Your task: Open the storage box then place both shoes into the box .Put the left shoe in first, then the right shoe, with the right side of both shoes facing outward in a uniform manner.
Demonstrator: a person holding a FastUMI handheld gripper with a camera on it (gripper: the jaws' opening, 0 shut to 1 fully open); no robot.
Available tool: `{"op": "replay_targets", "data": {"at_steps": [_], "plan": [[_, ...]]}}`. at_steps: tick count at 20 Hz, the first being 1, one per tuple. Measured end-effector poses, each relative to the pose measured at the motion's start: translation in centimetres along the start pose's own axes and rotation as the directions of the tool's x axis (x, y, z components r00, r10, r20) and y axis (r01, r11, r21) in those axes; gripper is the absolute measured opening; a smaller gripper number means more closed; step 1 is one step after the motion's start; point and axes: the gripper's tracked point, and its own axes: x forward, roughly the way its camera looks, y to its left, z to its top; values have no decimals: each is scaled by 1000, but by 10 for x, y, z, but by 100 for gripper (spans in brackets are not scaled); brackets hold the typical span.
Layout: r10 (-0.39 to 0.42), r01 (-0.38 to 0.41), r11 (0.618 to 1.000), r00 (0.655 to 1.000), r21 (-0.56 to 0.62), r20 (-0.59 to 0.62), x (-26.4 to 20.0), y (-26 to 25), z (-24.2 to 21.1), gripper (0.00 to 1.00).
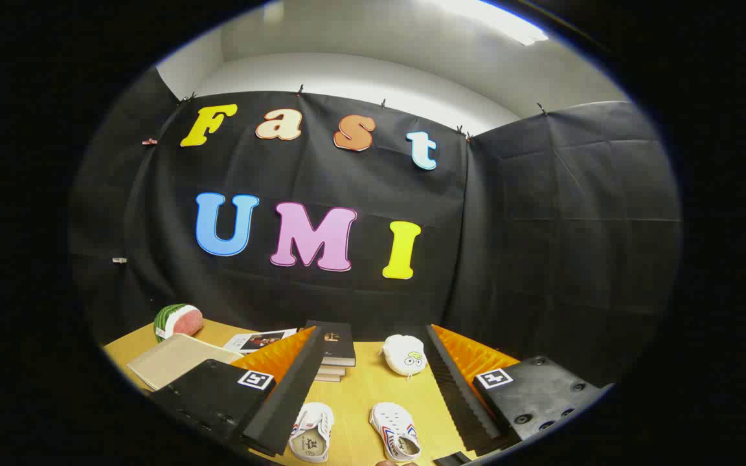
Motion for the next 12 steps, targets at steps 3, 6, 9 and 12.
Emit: {"op": "replay_targets", "data": {"at_steps": [3, 6, 9, 12], "plan": [[-3, 3, 1000, 1000, 4, -8, 0, -2, -1, 97], [6, -5, 1000, 1000, 24, -28, -1, 0, -8, 97], [22, -19, 999, 998, 43, -61, -2, 5, -22, 97], [46, -42, 998, 996, 56, -80, -2, 13, -30, 97]]}}
